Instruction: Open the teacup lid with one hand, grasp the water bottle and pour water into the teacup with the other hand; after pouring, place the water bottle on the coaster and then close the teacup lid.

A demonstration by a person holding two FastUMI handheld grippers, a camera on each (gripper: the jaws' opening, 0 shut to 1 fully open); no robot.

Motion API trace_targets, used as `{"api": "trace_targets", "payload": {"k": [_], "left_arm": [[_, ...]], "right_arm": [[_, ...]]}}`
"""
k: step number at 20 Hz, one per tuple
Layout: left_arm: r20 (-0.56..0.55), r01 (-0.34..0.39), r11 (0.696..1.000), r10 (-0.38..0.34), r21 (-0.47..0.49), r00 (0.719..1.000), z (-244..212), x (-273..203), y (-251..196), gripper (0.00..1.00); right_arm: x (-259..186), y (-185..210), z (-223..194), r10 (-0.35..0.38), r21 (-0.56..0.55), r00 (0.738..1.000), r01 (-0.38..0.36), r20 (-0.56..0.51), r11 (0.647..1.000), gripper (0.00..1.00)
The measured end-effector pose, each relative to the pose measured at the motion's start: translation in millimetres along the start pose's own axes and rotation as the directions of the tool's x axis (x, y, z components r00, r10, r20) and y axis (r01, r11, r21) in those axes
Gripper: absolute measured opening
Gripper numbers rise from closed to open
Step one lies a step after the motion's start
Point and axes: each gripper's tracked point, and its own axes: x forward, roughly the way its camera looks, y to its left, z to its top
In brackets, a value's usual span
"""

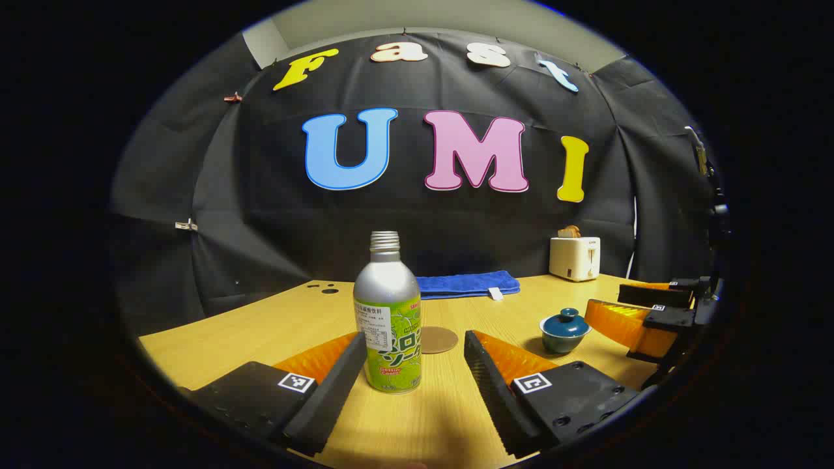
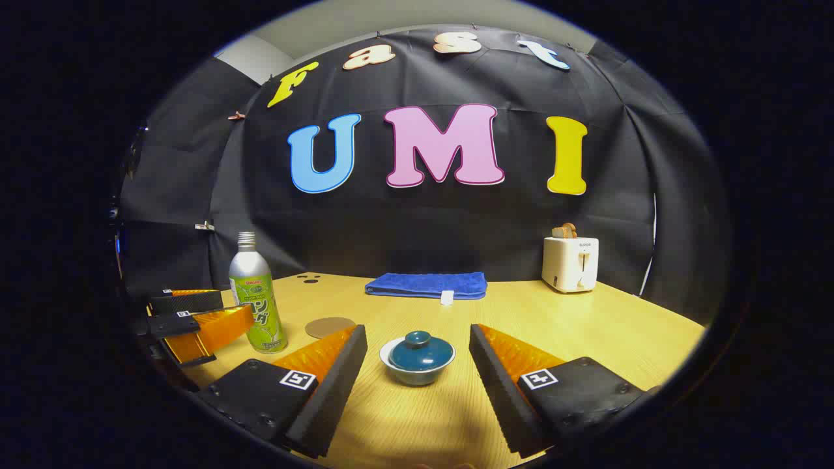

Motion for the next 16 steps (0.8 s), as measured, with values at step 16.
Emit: {"api": "trace_targets", "payload": {"k": [16], "left_arm": [[0.002, -0.012, 1.0, 0.012, 0.0, 1.0, -0.6, 5.3, 9.8, 0.95]], "right_arm": [[0.0, -4.7, -0.9, -0.024, -0.001, 1.0, 0.024, 0.002, 1.0, 0.98]]}}
